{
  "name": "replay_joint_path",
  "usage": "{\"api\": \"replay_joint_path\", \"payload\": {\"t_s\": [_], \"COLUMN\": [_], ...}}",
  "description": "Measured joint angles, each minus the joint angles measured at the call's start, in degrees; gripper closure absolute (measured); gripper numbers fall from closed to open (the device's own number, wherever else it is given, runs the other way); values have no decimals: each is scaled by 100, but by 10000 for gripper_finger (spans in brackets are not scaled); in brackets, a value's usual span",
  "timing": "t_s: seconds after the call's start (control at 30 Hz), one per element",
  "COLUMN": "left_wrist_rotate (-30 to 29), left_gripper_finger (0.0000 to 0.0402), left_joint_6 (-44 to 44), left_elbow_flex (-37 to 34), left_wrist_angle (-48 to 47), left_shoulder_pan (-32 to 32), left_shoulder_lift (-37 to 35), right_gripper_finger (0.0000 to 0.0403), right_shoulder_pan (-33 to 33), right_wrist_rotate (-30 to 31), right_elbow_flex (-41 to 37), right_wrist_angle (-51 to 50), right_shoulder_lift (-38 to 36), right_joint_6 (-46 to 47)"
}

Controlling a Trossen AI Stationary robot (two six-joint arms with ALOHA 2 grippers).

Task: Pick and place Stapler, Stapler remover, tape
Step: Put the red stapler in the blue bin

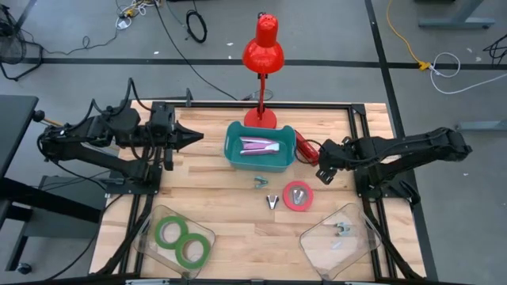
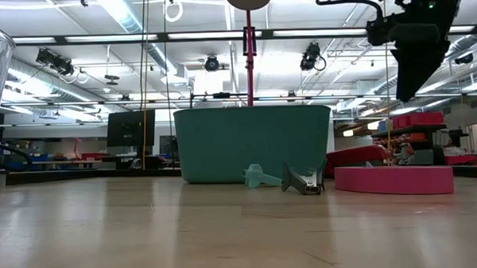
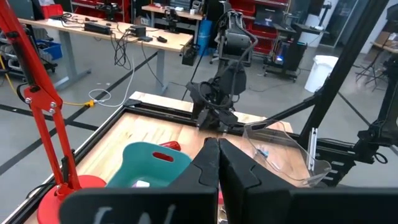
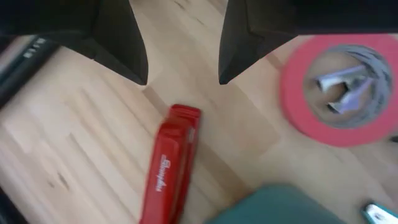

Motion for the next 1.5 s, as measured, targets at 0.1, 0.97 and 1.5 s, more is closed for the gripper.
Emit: {"api": "replay_joint_path", "payload": {"t_s": [0.1, 0.97, 1.5], "left_wrist_rotate": [0, 0, 0], "left_gripper_finger": [399, 399, 399], "left_joint_6": [0, -4, -5], "left_elbow_flex": [0, -2, -2], "left_wrist_angle": [-1, -1, -1], "left_shoulder_pan": [1, 0, 0], "left_shoulder_lift": [2, 2, 2], "right_gripper_finger": [205, 205, 205], "right_shoulder_pan": [-158, -1891, -1928], "right_wrist_rotate": [-2, -1289, -1241], "right_elbow_flex": [0, -34, -2065], "right_wrist_angle": [-187, 1035, 3068], "right_shoulder_lift": [-132, -1029, -1616], "right_joint_6": [-192, -1987, -2031]}}
